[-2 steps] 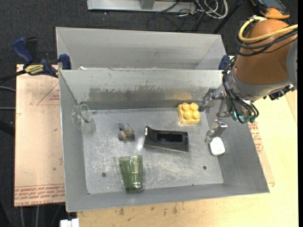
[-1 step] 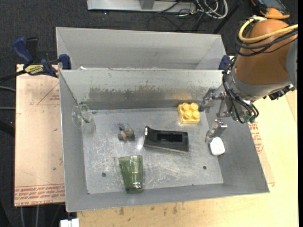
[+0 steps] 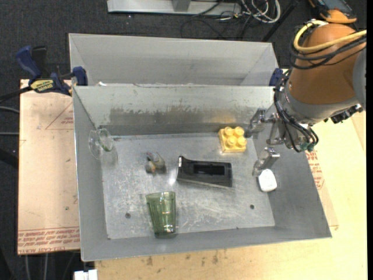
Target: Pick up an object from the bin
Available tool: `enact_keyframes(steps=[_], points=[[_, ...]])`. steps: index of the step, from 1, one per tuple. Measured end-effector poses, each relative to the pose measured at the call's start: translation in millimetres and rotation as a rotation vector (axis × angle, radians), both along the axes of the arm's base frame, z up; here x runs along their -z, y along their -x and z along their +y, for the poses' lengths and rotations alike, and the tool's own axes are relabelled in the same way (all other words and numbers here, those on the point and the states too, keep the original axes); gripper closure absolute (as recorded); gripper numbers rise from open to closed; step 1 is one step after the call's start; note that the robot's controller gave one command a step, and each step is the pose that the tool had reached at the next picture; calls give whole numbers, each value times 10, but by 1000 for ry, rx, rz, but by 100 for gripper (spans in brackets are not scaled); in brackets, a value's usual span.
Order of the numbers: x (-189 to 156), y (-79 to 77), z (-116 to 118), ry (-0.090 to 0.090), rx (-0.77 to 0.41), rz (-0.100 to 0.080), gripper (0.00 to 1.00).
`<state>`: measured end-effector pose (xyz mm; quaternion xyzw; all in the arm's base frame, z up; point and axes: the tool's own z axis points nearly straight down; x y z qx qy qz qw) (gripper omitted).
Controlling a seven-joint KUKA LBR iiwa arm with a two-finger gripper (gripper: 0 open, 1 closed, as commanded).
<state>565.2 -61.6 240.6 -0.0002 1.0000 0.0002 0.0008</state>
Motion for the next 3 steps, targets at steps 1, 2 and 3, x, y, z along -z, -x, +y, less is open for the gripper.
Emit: enact_keyframes(steps=[1,2,3], points=[[358,-89,98,1,33,-9,0],[955,-95,214,-1,42,-1,0],[1476,-187,461,1,239,5,100]])
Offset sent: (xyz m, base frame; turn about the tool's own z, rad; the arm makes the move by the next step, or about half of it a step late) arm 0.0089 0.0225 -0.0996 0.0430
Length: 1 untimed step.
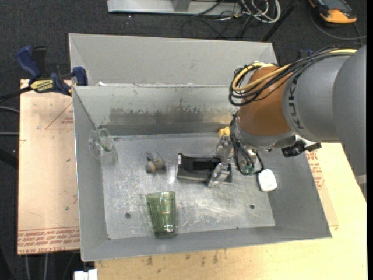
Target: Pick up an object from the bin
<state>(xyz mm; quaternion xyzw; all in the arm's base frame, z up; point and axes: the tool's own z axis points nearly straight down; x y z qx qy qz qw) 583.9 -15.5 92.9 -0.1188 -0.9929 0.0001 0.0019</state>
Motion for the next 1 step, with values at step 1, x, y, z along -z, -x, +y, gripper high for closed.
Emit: enact_keyframes(steps=[1], points=[[0,0,1,0,0,0,100]])
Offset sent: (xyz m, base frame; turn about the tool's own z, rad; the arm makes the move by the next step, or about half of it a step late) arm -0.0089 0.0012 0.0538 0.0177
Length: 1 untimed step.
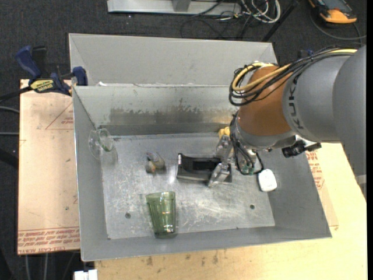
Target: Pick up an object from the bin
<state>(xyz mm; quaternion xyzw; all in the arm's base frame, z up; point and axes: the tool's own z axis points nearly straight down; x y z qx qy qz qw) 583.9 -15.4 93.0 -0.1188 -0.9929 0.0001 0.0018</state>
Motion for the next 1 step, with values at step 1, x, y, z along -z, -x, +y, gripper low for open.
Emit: enact_keyframes(steps=[1], points=[[-507,102,16,0,16,1,100]])
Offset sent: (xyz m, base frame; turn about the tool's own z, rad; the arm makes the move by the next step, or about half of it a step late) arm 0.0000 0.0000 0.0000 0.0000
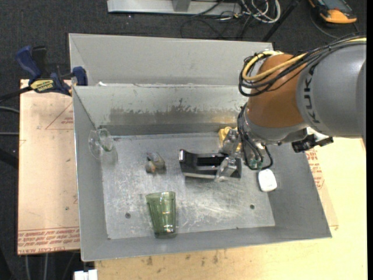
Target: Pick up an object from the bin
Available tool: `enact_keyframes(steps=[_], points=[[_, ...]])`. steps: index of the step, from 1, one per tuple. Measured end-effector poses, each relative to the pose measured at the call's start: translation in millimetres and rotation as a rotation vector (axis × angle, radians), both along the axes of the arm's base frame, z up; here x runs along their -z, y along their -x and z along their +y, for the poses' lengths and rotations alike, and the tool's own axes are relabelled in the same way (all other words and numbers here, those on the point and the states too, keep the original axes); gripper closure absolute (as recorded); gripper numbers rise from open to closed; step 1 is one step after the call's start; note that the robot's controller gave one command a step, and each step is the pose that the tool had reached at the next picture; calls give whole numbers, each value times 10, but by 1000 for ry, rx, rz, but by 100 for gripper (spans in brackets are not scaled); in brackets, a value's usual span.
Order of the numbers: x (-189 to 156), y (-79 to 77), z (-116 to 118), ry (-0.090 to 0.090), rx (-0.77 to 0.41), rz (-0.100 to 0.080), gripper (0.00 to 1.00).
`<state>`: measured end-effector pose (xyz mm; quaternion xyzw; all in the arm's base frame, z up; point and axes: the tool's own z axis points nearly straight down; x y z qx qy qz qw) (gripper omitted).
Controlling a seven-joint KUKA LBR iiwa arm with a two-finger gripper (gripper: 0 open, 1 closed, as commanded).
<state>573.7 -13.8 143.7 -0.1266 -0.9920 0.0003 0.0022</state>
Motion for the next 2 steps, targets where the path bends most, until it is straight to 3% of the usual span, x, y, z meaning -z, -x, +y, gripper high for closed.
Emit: enact_keyframes(steps=[1,2], points=[[0,0,1,0,0,0,100],[-1063,1,-144,0,31,0,100]])
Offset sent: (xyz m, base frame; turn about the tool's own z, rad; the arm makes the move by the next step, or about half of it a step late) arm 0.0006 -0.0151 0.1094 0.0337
